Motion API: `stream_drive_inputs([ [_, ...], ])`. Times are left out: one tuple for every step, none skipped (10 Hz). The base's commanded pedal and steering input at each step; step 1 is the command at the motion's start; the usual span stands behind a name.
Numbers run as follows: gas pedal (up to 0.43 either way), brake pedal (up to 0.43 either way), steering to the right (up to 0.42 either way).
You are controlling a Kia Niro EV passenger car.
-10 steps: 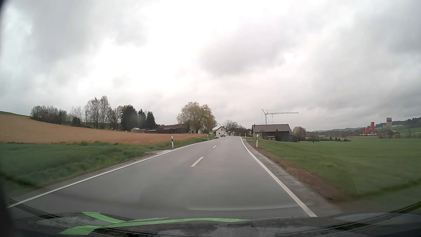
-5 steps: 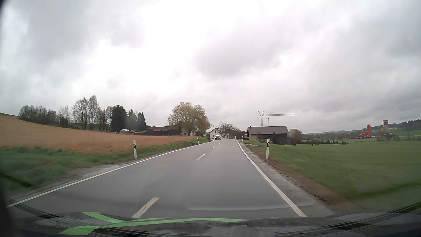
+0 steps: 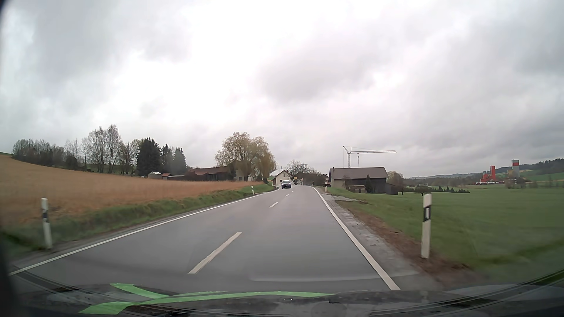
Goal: Follow the waypoints while adhering to traffic rules and regulations
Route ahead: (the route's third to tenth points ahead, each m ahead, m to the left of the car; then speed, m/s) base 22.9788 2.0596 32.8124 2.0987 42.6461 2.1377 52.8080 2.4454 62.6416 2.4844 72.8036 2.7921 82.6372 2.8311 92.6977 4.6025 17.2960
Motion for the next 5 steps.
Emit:
stream_drive_inputs([
  [0.059, 0.0, 0.003],
  [0.039, 0.0, 0.004],
  [0.039, 0.0, 0.003],
  [0.039, 0.0, 0.003],
  [0.067, 0.0, 0.003],
])
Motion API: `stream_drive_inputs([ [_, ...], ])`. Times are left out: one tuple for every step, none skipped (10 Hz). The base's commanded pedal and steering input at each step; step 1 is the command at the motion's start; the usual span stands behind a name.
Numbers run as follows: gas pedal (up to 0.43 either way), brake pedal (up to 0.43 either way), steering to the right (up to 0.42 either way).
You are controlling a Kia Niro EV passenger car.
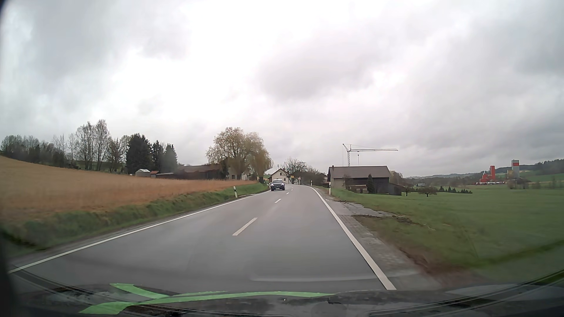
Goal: Follow the waypoints while adhering to traffic rules and regulations
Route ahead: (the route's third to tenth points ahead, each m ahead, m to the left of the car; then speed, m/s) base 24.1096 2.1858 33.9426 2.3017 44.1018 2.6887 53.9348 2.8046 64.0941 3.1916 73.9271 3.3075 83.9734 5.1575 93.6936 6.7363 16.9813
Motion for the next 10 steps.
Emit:
stream_drive_inputs([
  [0.079, 0.0, 0.002],
  [0.098, 0.0, 0.001],
  [0.11, 0.0, 0.002],
  [0.11, 0.0, 0.001],
  [0.118, 0.0, 0.001],
  [0.118, 0.0, 0.001],
  [0.118, 0.0, 0.001],
  [0.118, 0.0, 0.001],
  [0.098, 0.0, -0.001],
  [0.079, 0.0, -0.002],
])
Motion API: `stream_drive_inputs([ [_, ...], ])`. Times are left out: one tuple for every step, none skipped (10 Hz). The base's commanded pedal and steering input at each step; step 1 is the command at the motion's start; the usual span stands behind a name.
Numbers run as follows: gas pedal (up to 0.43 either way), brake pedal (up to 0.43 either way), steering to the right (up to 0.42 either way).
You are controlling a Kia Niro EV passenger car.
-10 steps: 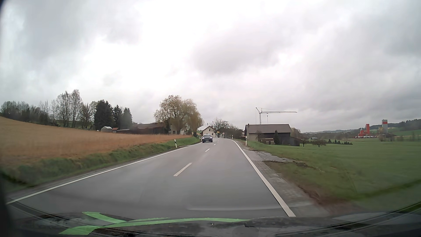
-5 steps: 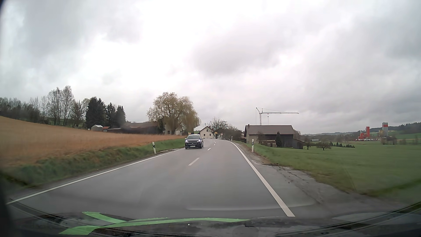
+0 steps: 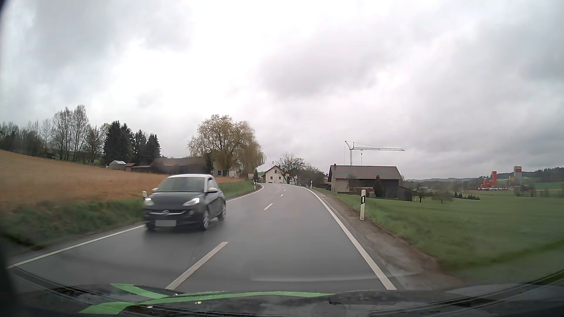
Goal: Follow the waypoints while adhering to traffic rules and regulations
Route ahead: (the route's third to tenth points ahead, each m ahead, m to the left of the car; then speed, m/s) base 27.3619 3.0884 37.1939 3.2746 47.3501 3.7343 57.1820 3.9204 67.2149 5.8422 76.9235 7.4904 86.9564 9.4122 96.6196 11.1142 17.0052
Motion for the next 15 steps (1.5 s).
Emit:
stream_drive_inputs([
  [0.079, 0.0, -0.003],
  [0.079, 0.0, -0.003],
  [0.098, 0.0, -0.004],
  [0.098, 0.0, -0.005],
  [0.118, 0.0, -0.005],
  [0.118, 0.0, -0.006],
  [0.118, 0.0, -0.007],
  [0.118, 0.0, -0.007],
  [0.11, 0.0, -0.007],
  [0.067, 0.0, -0.007],
  [0.059, 0.0, -0.007],
  [0.059, 0.0, -0.007],
  [0.067, 0.0, -0.007],
  [0.079, 0.0, -0.007],
  [0.087, 0.0, -0.007],
])
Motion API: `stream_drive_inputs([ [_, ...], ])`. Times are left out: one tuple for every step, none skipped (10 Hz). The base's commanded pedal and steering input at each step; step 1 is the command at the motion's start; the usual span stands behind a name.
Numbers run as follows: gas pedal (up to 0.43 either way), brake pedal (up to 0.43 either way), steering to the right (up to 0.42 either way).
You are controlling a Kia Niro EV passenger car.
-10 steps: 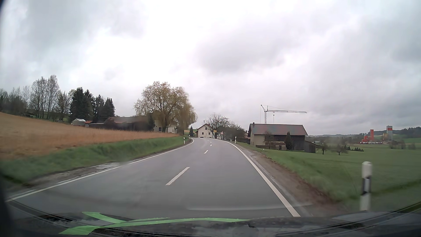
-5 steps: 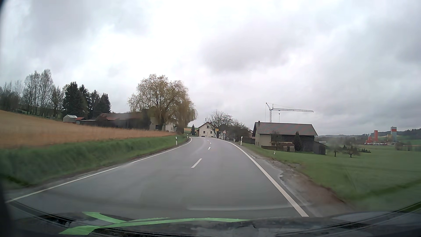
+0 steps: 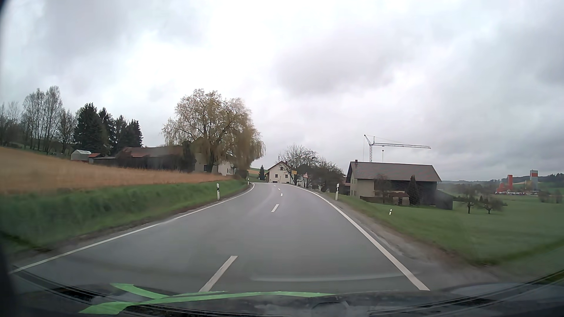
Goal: Follow the waypoints while adhering to traffic rules and regulations
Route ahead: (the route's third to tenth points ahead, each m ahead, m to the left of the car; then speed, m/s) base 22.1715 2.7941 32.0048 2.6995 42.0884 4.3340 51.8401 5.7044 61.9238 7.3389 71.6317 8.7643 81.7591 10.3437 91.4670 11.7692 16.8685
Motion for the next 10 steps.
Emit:
stream_drive_inputs([
  [0.098, 0.0, -0.007],
  [0.098, 0.0, -0.007],
  [0.11, 0.0, -0.008],
  [0.118, 0.0, -0.008],
  [0.118, 0.0, -0.008],
  [0.118, 0.0, -0.008],
  [0.118, 0.0, -0.008],
  [0.11, 0.0, -0.008],
  [0.087, 0.0, -0.008],
  [0.028, 0.0, -0.008],
])
